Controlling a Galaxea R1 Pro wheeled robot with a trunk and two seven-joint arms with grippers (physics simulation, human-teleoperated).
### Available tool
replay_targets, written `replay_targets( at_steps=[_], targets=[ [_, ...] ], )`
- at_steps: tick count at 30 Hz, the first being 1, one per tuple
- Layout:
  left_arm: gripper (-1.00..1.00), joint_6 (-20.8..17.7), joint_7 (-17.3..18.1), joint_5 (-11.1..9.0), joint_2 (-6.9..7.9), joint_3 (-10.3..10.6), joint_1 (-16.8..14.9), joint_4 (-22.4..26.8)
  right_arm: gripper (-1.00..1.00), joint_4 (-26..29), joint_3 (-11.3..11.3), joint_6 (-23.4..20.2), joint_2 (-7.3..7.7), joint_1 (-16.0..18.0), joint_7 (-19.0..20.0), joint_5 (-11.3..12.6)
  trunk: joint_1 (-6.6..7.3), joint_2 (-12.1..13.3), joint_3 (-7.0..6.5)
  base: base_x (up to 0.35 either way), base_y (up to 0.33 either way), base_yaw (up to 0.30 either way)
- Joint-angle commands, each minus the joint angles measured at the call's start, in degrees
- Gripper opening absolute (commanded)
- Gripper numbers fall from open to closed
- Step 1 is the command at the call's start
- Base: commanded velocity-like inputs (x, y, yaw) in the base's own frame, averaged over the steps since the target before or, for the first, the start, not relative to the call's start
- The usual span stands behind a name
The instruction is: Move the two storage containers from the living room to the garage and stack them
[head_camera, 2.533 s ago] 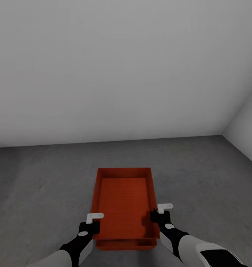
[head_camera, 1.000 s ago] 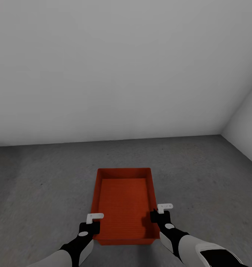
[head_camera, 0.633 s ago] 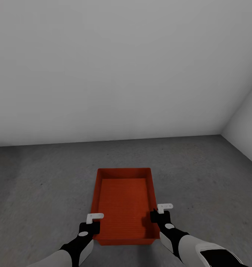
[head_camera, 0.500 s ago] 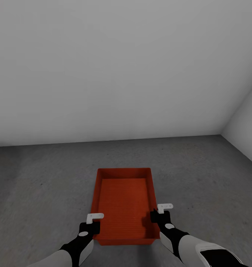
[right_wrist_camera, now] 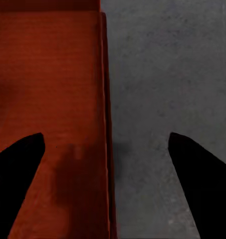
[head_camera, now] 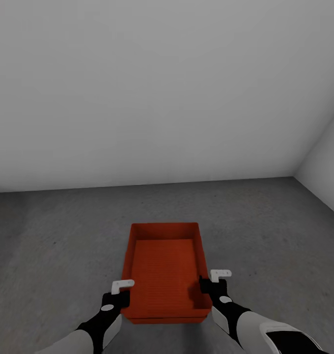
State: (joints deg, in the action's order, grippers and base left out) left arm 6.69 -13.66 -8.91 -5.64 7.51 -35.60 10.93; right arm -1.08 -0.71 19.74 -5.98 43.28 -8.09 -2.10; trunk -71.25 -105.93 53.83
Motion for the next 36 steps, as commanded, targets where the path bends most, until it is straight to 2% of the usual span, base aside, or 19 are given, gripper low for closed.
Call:
replay_targets(
  at_steps=[1,36],
  targets=[
    [1.0,0.23,-0.14,-0.99,0.01,0.39,0.0,-1.86,1.0,-0.13,-0.08,0.21,-0.01,0.05,-0.26,-0.21,0.0,-0.01,0.05,0.0,0.0,0.0],
    [1.0,0.25,-0.31,-0.84,0.01,0.39,0.0,-1.69,1.0,-0.07,-0.08,0.21,-0.08,0.05,-0.26,-0.18,0.0,-0.01,0.05,0.0,0.0,0.0]
  ],
)
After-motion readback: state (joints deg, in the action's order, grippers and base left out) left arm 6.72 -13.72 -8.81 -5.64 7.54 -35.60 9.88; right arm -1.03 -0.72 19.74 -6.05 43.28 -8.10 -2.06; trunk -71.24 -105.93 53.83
